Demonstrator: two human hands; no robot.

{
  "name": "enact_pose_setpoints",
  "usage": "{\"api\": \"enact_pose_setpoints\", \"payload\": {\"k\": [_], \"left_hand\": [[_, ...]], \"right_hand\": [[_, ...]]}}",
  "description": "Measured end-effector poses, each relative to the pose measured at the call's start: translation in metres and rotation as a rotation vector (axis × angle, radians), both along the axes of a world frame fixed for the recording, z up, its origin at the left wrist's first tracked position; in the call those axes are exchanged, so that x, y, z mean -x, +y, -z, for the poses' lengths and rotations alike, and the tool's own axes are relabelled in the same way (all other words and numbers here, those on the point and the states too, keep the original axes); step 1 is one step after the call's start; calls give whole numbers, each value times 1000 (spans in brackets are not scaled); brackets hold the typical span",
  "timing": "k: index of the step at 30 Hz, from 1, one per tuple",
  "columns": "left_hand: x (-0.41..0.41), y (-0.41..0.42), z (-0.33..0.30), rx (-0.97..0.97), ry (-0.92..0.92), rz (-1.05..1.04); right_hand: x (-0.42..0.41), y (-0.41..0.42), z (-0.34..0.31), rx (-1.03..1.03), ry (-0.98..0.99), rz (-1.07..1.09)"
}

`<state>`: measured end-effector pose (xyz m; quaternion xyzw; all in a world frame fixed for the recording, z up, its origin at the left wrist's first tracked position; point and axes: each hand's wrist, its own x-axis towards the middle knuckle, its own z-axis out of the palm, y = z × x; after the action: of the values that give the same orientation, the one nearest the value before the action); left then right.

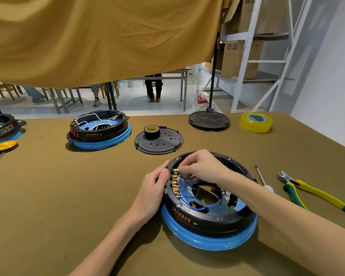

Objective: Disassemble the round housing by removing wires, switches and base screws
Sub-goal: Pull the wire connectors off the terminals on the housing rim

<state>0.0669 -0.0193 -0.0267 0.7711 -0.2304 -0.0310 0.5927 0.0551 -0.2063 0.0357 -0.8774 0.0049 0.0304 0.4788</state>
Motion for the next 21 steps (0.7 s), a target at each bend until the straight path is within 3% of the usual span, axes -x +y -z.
{"api": "enact_pose_setpoints", "payload": {"k": [10, 16, 21], "left_hand": [[-2, -2, 5, 31, -8, -26], [-1, -2, 3, 67, 27, -6], [1, -1, 0, 63, 21, -3]], "right_hand": [[-12, -9, -1, 15, -2, -150], [-3, -2, 1, 205, -246, -137], [7, -2, 5, 239, -328, -105]]}}
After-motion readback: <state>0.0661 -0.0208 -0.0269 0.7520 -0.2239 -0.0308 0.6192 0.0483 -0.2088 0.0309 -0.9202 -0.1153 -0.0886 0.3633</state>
